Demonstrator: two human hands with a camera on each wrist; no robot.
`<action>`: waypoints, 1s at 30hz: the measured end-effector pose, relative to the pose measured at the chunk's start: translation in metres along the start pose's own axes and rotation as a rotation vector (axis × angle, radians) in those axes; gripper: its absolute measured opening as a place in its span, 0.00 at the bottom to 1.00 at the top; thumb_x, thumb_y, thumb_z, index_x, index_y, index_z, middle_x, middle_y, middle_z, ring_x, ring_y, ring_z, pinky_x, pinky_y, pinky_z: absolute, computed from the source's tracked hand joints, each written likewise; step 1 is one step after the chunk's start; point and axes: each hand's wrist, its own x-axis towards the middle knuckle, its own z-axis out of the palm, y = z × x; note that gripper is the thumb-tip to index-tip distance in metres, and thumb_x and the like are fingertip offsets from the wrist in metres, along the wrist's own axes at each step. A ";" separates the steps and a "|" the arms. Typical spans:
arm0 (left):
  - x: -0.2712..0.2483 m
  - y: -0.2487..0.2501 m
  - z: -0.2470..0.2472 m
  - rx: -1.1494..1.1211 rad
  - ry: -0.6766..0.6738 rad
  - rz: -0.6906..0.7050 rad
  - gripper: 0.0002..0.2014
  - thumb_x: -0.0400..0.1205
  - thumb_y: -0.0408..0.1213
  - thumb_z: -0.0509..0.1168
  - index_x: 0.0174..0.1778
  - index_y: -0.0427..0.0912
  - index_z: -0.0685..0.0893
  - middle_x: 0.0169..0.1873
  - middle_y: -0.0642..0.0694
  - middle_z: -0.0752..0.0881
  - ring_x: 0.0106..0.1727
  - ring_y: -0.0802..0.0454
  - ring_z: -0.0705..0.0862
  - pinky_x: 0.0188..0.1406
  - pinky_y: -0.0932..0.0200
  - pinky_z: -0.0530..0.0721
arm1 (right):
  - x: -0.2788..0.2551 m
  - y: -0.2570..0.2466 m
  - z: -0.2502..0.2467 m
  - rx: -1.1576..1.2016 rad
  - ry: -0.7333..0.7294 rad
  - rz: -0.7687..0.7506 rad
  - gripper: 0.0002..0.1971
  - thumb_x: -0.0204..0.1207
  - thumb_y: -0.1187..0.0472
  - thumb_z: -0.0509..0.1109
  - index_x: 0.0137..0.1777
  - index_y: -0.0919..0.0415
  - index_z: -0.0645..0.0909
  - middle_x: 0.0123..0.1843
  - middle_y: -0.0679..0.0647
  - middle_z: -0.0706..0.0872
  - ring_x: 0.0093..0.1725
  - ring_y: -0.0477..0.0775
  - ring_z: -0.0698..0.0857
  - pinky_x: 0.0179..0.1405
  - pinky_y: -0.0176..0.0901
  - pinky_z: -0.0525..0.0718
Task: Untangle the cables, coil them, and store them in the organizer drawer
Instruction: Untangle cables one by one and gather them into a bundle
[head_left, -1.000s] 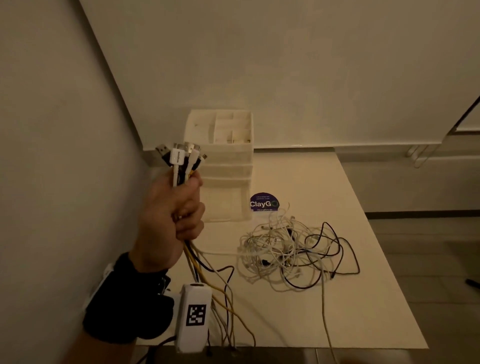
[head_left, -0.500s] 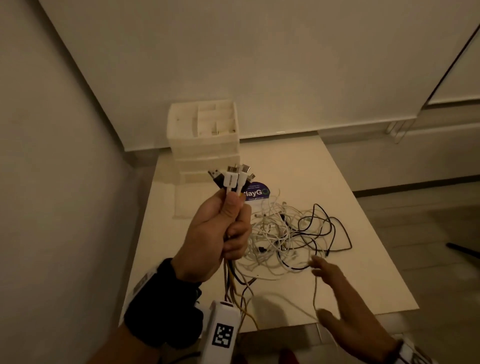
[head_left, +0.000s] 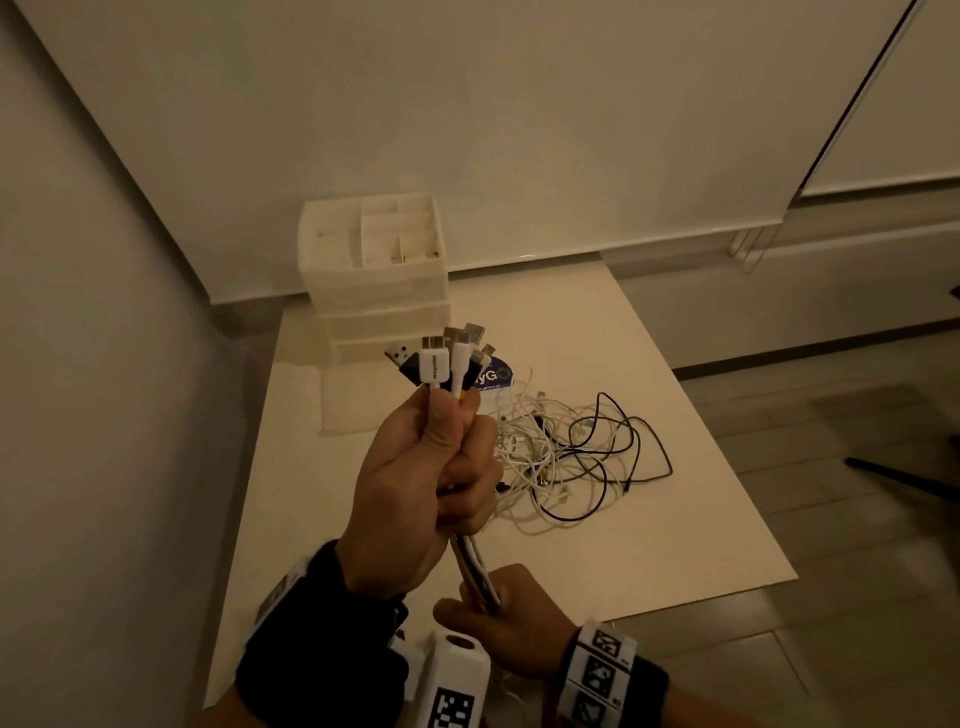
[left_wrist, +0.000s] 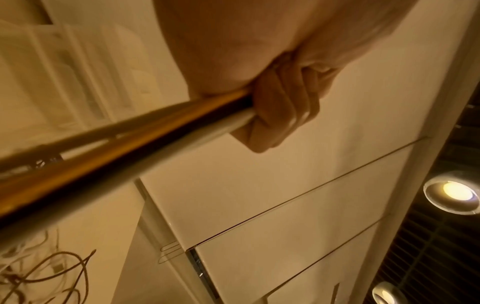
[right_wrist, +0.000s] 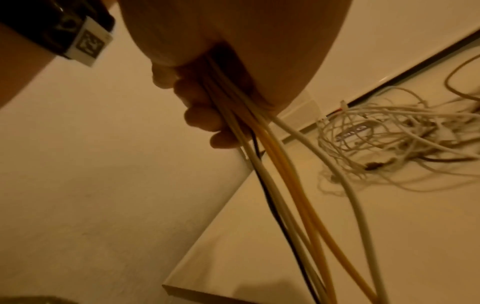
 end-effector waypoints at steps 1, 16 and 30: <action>0.001 -0.001 0.002 0.005 -0.016 -0.009 0.24 0.76 0.55 0.71 0.38 0.40 0.67 0.21 0.52 0.68 0.17 0.60 0.60 0.16 0.67 0.56 | -0.001 0.004 -0.002 0.015 -0.006 0.020 0.29 0.70 0.44 0.71 0.22 0.59 0.59 0.23 0.55 0.65 0.27 0.55 0.65 0.33 0.44 0.64; 0.024 -0.030 0.012 0.085 -0.086 -0.081 0.18 0.79 0.51 0.70 0.43 0.38 0.79 0.23 0.51 0.66 0.19 0.60 0.59 0.16 0.64 0.57 | -0.016 0.081 -0.031 -0.345 -0.234 0.172 0.16 0.73 0.35 0.66 0.37 0.46 0.79 0.40 0.69 0.85 0.37 0.58 0.83 0.40 0.41 0.77; 0.038 -0.048 0.008 -0.159 0.069 -0.113 0.15 0.81 0.48 0.68 0.40 0.40 0.75 0.25 0.50 0.68 0.21 0.57 0.58 0.18 0.63 0.59 | 0.059 0.114 -0.249 -1.555 -0.189 0.144 0.23 0.82 0.62 0.62 0.77 0.59 0.67 0.78 0.56 0.67 0.75 0.63 0.67 0.69 0.57 0.70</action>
